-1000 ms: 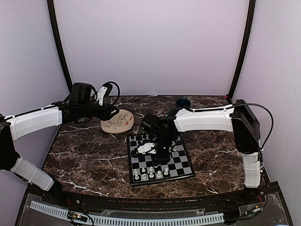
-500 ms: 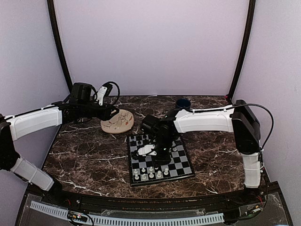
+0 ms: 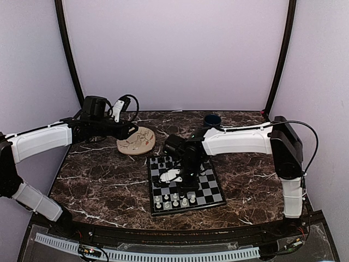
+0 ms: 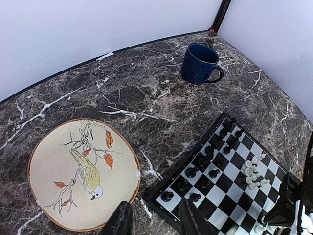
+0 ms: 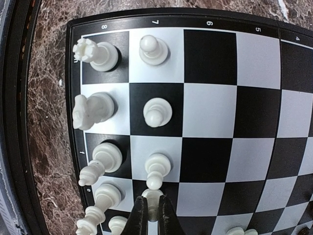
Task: Set up the chess pieces on the board
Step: Place the pawn at d2.
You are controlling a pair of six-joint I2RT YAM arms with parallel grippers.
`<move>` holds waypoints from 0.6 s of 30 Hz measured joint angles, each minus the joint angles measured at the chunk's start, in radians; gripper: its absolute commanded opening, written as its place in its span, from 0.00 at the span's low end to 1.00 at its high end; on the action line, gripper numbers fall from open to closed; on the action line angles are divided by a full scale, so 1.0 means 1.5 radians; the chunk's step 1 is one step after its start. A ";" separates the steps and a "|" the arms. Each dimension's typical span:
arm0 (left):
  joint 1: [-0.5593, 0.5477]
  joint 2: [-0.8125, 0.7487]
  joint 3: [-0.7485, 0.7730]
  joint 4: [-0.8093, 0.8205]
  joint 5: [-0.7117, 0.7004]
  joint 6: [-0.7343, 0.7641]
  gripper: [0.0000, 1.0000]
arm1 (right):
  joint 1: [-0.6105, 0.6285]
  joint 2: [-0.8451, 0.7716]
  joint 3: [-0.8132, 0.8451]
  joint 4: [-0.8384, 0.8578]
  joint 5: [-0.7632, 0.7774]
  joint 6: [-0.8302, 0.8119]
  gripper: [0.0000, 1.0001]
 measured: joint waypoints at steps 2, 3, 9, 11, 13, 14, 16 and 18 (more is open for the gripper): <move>0.000 0.000 0.000 0.000 0.000 0.000 0.35 | 0.001 0.000 -0.001 0.000 0.001 0.000 0.09; 0.000 0.000 0.000 0.000 0.000 0.000 0.35 | 0.001 -0.001 -0.002 0.001 0.003 0.000 0.11; 0.000 0.000 0.000 0.000 0.000 0.000 0.35 | 0.002 -0.003 -0.011 0.001 0.013 -0.001 0.17; 0.000 0.000 0.000 0.000 0.000 0.000 0.35 | 0.002 -0.003 -0.013 0.001 0.018 -0.002 0.19; 0.000 0.000 0.000 0.000 0.000 0.000 0.35 | 0.002 -0.003 -0.013 0.001 0.021 -0.001 0.20; 0.000 0.000 0.000 0.000 0.000 0.000 0.35 | 0.002 -0.003 -0.013 0.001 0.021 -0.002 0.21; 0.000 0.000 0.000 0.000 0.000 0.000 0.35 | 0.002 -0.003 -0.013 0.001 0.022 -0.002 0.23; 0.000 0.001 0.000 0.000 0.000 0.000 0.35 | 0.002 -0.003 -0.013 0.001 0.023 -0.001 0.25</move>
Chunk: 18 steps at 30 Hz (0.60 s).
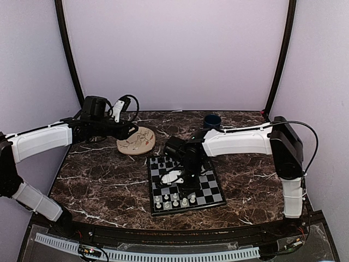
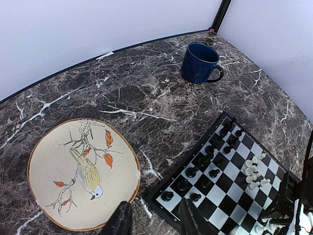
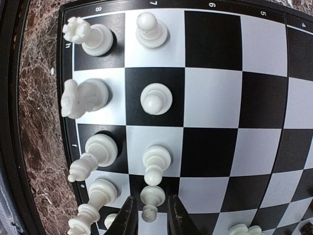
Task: Set up the chess pieces on the board
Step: Place the pawn at d2, then pick up the pawn from the chessboard.
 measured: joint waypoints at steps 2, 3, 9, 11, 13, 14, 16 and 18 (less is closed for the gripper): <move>0.000 0.002 0.000 0.000 0.000 0.000 0.35 | 0.000 0.000 0.000 -0.001 0.002 0.001 0.27; 0.000 0.003 0.000 0.000 0.000 0.000 0.35 | 0.000 -0.001 0.000 -0.001 0.004 -0.001 0.27; 0.000 0.004 0.000 0.000 0.002 0.000 0.35 | -0.004 -0.034 0.000 -0.019 0.006 -0.008 0.30; 0.000 0.005 0.000 0.000 0.002 0.000 0.35 | -0.008 -0.049 0.002 -0.028 0.001 -0.010 0.30; 0.000 0.006 0.000 0.000 0.003 0.000 0.35 | -0.016 -0.063 0.002 -0.035 -0.006 -0.013 0.30; 0.000 0.006 0.000 0.000 0.003 0.000 0.35 | -0.021 -0.067 0.002 -0.037 -0.007 -0.013 0.30; 0.000 0.006 0.000 0.000 0.003 0.000 0.35 | -0.035 -0.075 0.002 -0.038 -0.009 -0.013 0.28; 0.000 0.006 0.000 0.000 0.003 0.000 0.35 | -0.053 -0.078 0.002 -0.038 -0.009 -0.010 0.26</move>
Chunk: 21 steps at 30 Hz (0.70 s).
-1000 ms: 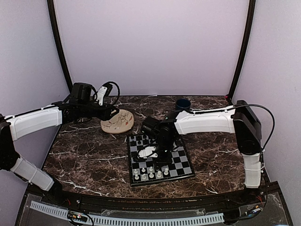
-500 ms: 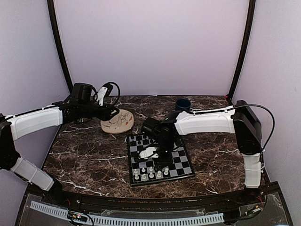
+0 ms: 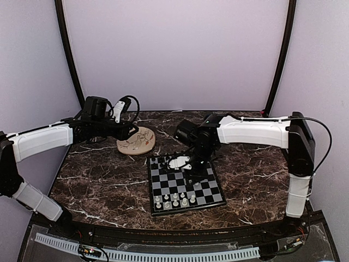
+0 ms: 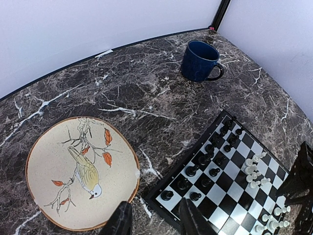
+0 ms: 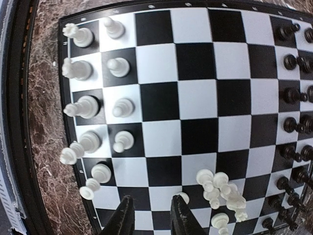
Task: Set up the chess pieces on the board
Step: Pick up the pawn from the chessboard.
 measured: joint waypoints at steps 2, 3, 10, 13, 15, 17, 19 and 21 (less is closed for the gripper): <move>0.000 0.000 0.000 0.000 0.000 0.000 0.35 | -0.019 0.000 0.000 0.002 0.001 0.007 0.24; 0.000 0.000 0.000 0.000 0.000 0.000 0.35 | -0.029 0.000 0.000 0.003 0.002 0.010 0.24; 0.000 0.000 0.000 0.000 0.002 0.000 0.35 | -0.068 0.003 0.002 0.013 0.010 0.029 0.21; 0.000 0.001 0.000 0.000 0.002 0.001 0.35 | -0.068 0.010 0.005 0.017 0.011 0.031 0.20; 0.000 0.001 0.000 0.000 0.002 0.001 0.35 | -0.068 0.018 0.007 0.020 0.010 0.032 0.20; 0.000 0.001 0.000 0.000 0.002 0.002 0.35 | -0.068 0.025 0.010 0.022 0.009 0.033 0.21; 0.000 0.001 0.000 0.000 0.002 0.003 0.35 | -0.068 0.034 0.013 0.023 0.009 0.035 0.22; 0.000 0.001 0.000 0.000 0.002 0.003 0.35 | -0.068 0.041 0.017 0.025 0.012 0.038 0.23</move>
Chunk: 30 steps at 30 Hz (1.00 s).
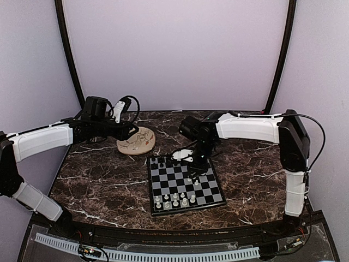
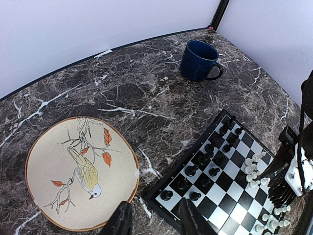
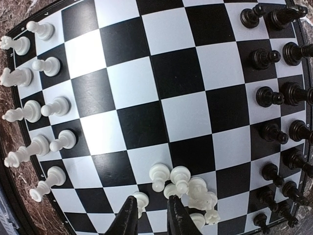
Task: Set up the chess pieces on the board
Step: Pick up the pawn from the chessboard.
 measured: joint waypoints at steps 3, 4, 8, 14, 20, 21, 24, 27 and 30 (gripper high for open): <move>0.000 0.000 0.000 0.000 0.000 0.000 0.35 | 0.000 0.012 0.005 0.002 0.009 0.003 0.24; 0.000 0.001 0.000 0.000 0.001 0.000 0.35 | 0.000 0.018 0.007 0.003 0.011 0.004 0.24; 0.000 0.002 0.000 0.000 0.002 0.001 0.35 | 0.000 0.033 0.008 0.005 0.012 0.006 0.24; 0.000 0.004 0.000 0.000 0.007 0.001 0.35 | 0.000 0.040 0.008 0.007 0.012 0.007 0.24; 0.000 0.005 0.000 0.000 0.010 0.002 0.35 | 0.001 0.048 0.012 0.007 0.010 0.010 0.21; 0.000 0.006 0.000 0.000 0.010 0.002 0.35 | 0.001 0.049 0.013 0.007 0.010 0.010 0.20; 0.000 0.008 0.000 0.000 0.011 0.002 0.35 | 0.003 0.055 0.019 0.007 0.008 0.011 0.14; 0.000 0.009 0.000 0.000 0.011 0.002 0.35 | 0.006 0.057 0.023 0.007 0.006 0.014 0.09; 0.000 0.009 0.000 0.000 0.012 0.002 0.35 | 0.012 0.058 0.026 0.006 0.004 0.014 0.06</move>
